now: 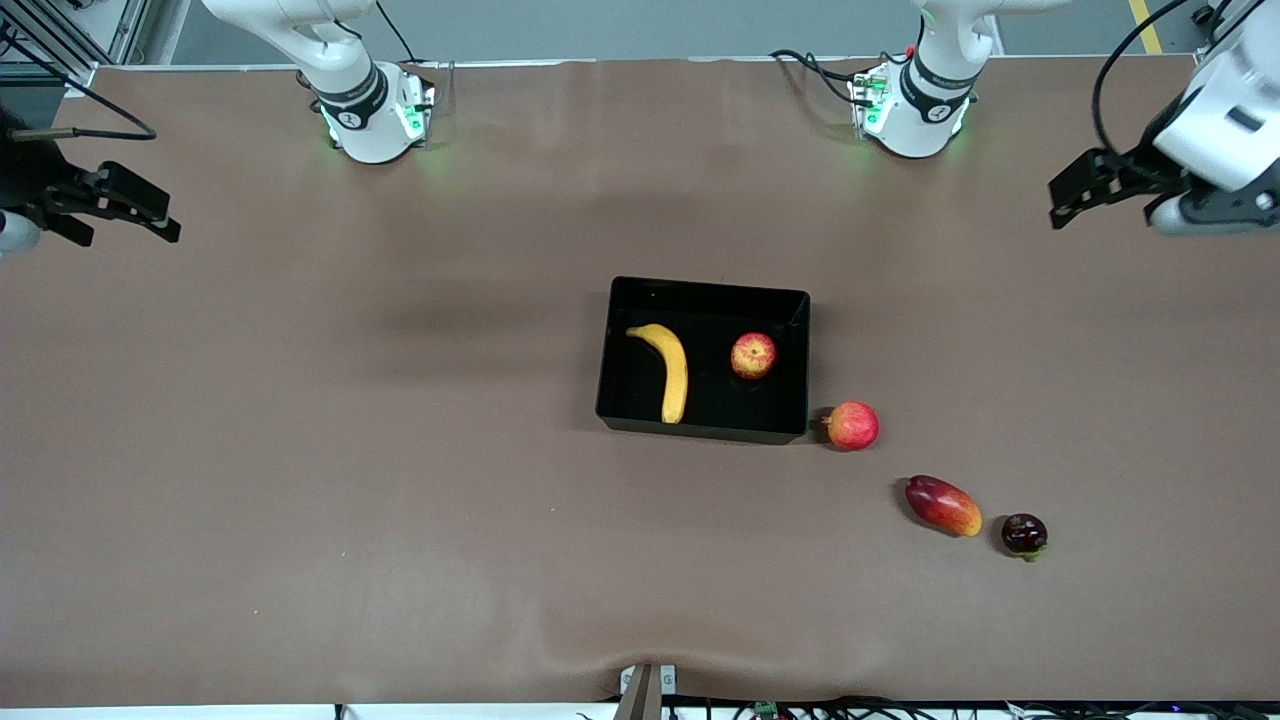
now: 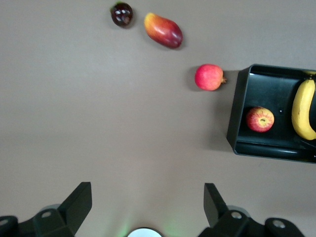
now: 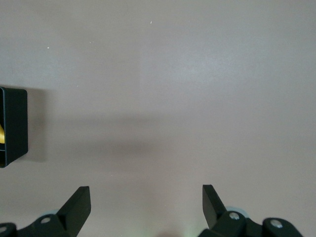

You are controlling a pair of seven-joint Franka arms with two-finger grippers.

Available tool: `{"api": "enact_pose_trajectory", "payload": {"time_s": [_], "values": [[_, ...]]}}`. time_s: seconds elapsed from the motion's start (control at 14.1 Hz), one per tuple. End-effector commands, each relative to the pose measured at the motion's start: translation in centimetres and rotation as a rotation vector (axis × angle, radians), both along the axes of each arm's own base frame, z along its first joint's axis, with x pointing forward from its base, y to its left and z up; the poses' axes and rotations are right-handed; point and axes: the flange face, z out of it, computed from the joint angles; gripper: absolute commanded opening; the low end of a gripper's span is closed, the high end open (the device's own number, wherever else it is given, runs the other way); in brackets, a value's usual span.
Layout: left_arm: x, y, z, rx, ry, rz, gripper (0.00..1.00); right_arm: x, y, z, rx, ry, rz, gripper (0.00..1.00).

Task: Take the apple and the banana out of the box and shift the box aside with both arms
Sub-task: 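Move the left gripper toward the red apple inside the black box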

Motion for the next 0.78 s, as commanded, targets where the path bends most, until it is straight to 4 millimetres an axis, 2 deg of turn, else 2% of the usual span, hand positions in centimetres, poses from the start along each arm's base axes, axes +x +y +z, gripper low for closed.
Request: {"api": "enact_pose_trajectory", "payload": {"time_s": [0.0,0.14,0.28,0.57,0.71], "values": [[1.8,-5.0,-3.5,-0.011,0.062,0.043,1.00,0.1,-0.4,-0.7,0.011,0.008,-0.002,1.00],[2.8,-8.6,-6.6,-0.015,0.073,0.093,1.00,0.3,-0.4,-1.4,0.011,0.024,-0.002,1.00],[3.0,-12.5,-10.3,-0.021,0.080,0.156,1.00,0.4,-0.2,-1.6,0.010,0.030,0.000,1.00],[2.1,-18.5,-18.5,-0.074,0.029,0.278,1.00,0.4,0.2,-1.7,0.012,0.036,0.015,1.00],[1.3,-21.8,-22.4,-0.098,0.021,0.277,1.00,0.4,0.3,-1.8,0.015,0.035,0.079,1.00]]}}
